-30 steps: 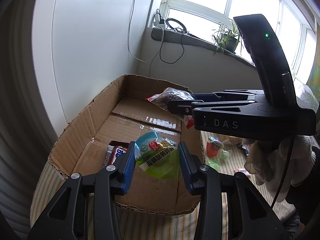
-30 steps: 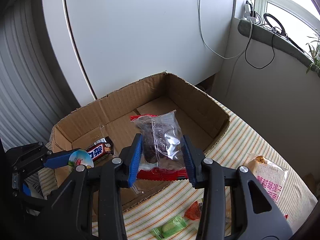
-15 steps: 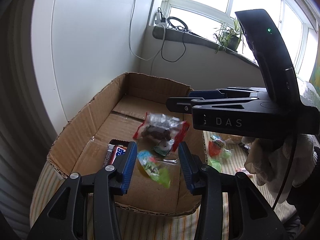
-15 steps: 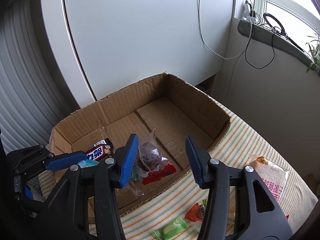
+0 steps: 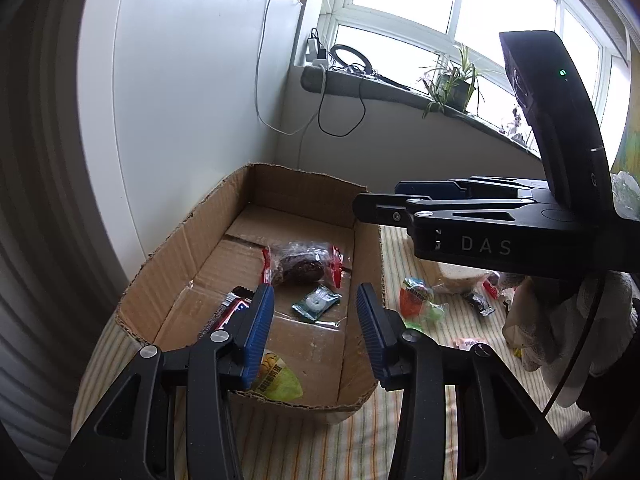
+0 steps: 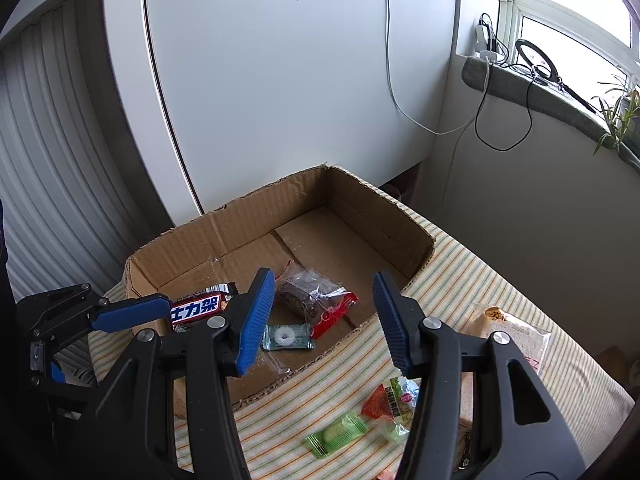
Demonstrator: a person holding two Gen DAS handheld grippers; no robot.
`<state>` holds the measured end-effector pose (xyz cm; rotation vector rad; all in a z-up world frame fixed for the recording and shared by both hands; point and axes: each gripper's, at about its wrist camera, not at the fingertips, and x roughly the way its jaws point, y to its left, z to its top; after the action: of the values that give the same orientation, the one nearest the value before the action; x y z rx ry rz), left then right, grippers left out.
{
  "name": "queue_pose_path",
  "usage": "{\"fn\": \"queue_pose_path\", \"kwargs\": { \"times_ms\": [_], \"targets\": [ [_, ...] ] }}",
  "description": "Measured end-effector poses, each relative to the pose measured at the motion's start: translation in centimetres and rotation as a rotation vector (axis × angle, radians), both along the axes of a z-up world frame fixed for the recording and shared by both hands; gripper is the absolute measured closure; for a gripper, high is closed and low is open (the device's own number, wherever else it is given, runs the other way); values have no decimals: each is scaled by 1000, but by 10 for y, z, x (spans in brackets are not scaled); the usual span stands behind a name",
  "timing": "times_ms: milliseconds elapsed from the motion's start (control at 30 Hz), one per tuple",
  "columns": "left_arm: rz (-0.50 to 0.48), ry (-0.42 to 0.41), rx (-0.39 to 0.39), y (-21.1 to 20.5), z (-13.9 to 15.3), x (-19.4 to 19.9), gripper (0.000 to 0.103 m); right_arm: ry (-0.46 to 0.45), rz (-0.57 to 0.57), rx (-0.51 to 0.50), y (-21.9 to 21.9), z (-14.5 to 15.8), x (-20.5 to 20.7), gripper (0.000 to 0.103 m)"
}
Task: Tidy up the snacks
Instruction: 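Drop the green pouch into the box with left tool while right tool drops the bag, then move both open tools back over the remaining snacks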
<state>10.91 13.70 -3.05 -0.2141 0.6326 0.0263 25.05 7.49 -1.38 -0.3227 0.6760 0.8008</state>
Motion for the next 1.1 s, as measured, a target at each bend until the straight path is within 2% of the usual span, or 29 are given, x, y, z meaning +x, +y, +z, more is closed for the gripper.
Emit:
{"fn": "queue_pose_path", "kwargs": {
  "times_ms": [133, 200, 433, 567, 667, 833, 1033, 1100],
  "targets": [
    [-8, -13, 3, -8, 9, -8, 61, -24, -24, 10, -23, 12, -12, 48],
    [-16, -16, -3, -13, 12, -11, 61, -41, -42, 11, -37, 18, -19, 34],
    [-78, -3, -10, -40, 14, -12, 61, -80, -133, 39, -104, 29, -42, 15],
    [-122, 15, -10, -61, 10, -10, 61, -72, -196, 49, -149, 26, -52, 14],
    [-158, 33, -15, -77, 5, -8, 50, -60, -243, 35, -179, 16, -58, 14],
    [-209, 75, -10, -104, -7, -4, 49, -22, -293, -6, -221, -12, -67, 14],
    [-256, 136, -9, -128, -24, 9, 49, 44, -296, -26, -246, -49, -75, 14],
    [-273, 152, -4, -137, -29, 15, 44, 65, -287, -23, -249, -59, -75, 14]
  ]
}}
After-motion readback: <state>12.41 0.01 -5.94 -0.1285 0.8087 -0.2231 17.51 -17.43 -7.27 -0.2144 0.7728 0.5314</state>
